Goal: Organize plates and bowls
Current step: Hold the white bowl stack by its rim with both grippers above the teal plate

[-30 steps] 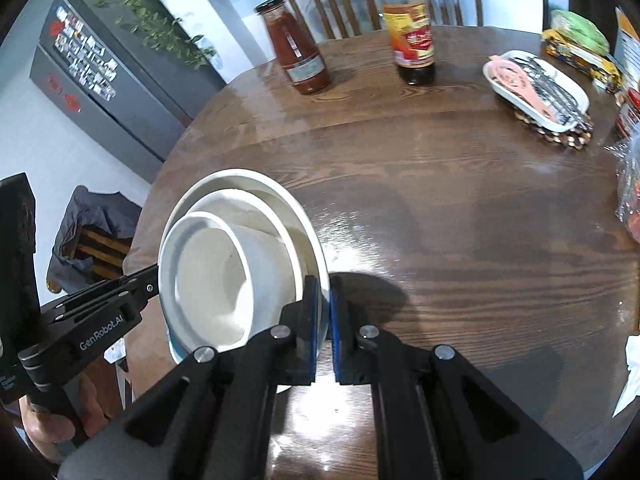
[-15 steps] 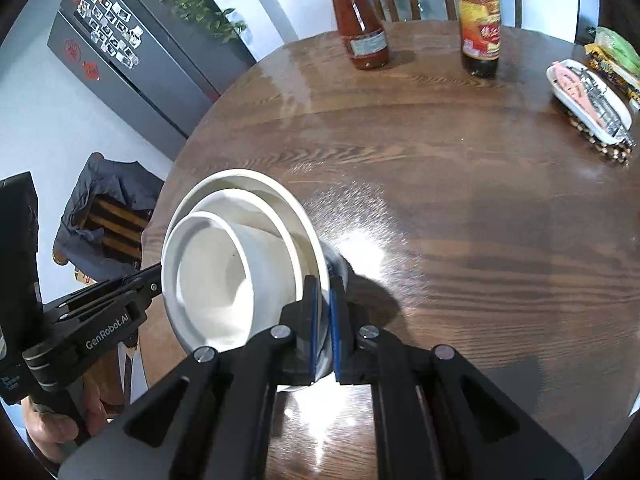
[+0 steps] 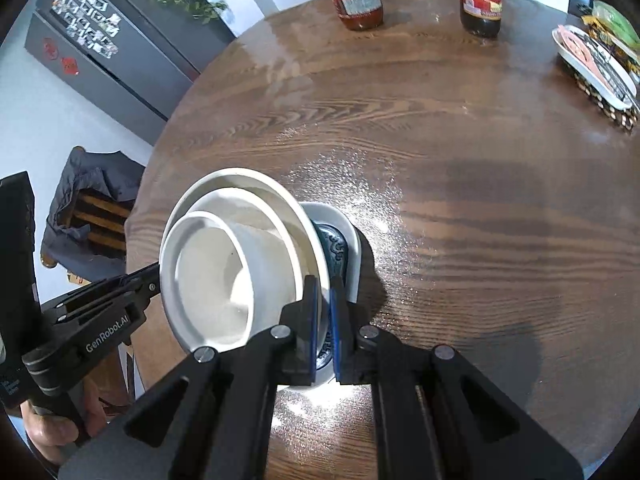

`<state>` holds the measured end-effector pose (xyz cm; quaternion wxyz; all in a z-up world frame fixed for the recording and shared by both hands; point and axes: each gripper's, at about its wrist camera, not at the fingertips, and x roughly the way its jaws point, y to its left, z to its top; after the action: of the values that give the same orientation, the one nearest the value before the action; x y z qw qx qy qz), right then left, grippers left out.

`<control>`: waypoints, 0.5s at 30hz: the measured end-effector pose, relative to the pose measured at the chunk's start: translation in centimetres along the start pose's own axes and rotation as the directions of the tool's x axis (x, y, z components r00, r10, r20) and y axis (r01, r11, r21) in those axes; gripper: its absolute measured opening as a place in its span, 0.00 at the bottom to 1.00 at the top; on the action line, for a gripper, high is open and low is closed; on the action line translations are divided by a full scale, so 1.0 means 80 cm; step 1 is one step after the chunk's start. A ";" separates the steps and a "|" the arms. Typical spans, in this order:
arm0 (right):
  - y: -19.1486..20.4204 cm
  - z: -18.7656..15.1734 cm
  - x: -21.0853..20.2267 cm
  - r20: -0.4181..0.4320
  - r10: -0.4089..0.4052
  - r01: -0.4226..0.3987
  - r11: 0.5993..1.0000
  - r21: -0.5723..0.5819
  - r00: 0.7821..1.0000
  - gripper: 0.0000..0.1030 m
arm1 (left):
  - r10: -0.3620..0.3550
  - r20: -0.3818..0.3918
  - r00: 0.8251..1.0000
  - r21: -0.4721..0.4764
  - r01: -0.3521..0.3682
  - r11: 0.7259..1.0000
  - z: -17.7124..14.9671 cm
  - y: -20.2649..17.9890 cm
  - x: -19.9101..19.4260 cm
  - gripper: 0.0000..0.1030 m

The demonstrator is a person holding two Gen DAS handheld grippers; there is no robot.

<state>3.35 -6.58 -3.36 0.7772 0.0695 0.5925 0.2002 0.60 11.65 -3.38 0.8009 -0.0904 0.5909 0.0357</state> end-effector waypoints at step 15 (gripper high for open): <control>-0.016 0.010 0.004 0.050 -0.041 0.037 0.996 0.083 0.998 0.08 | -0.028 0.081 0.996 0.066 0.023 0.998 0.026 -0.014 0.016 0.03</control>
<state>4.51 -7.51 -3.88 0.7926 0.0950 0.5810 0.1588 3.15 10.87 -3.92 0.8273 -0.0702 0.5573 0.0100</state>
